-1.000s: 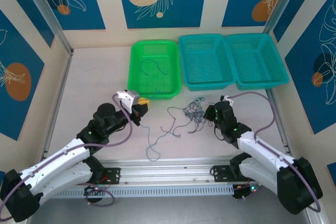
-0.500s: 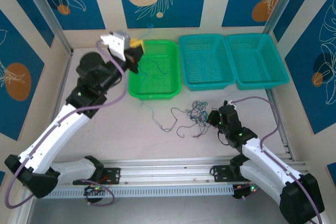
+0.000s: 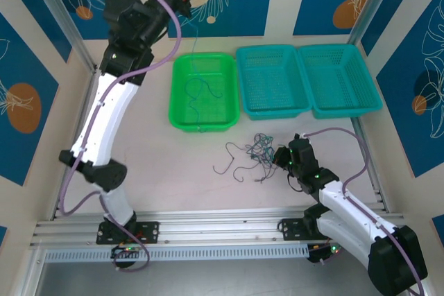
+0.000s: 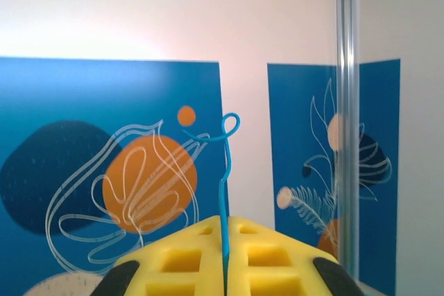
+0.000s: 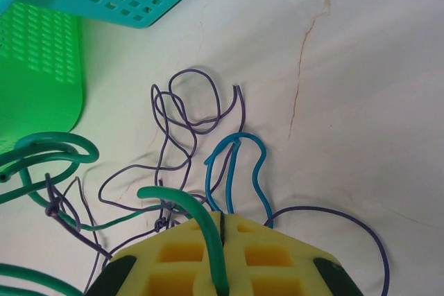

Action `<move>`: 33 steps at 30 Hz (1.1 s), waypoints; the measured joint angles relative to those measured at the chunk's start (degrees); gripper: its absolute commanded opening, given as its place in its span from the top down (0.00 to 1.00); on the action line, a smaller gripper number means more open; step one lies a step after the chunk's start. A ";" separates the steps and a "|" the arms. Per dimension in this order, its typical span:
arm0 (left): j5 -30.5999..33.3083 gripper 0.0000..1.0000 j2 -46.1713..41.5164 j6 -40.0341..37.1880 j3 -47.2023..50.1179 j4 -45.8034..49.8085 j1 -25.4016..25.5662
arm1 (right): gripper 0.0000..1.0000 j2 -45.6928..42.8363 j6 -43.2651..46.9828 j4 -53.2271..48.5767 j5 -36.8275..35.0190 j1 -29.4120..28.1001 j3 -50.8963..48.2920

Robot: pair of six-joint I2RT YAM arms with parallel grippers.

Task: Untangle the cables

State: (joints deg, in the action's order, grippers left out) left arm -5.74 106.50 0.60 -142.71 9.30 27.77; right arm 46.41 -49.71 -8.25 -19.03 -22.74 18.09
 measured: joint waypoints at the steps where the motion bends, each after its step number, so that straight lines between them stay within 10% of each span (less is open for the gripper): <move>1: -0.24 1.00 3.48 -0.17 -6.34 2.14 -0.37 | 1.00 0.00 0.04 0.04 0.04 0.13 0.00; 5: -1.53 1.00 15.15 0.44 -25.75 6.32 -2.62 | 1.00 0.00 0.42 0.04 0.52 0.74 0.00; 23: -3.69 1.00 18.67 5.38 -17.70 2.78 -10.69 | 1.00 7.30 1.73 2.03 5.16 3.65 1.36; 33: -1.66 1.00 29.55 11.15 -20.04 20.26 -10.01 | 1.00 7.74 1.70 2.36 6.69 3.65 2.21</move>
State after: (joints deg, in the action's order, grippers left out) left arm -7.40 136.05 11.75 -162.76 29.56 17.76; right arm 54.15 -48.01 -5.89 -12.34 -19.09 20.29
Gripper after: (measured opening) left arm 0.057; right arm 0.072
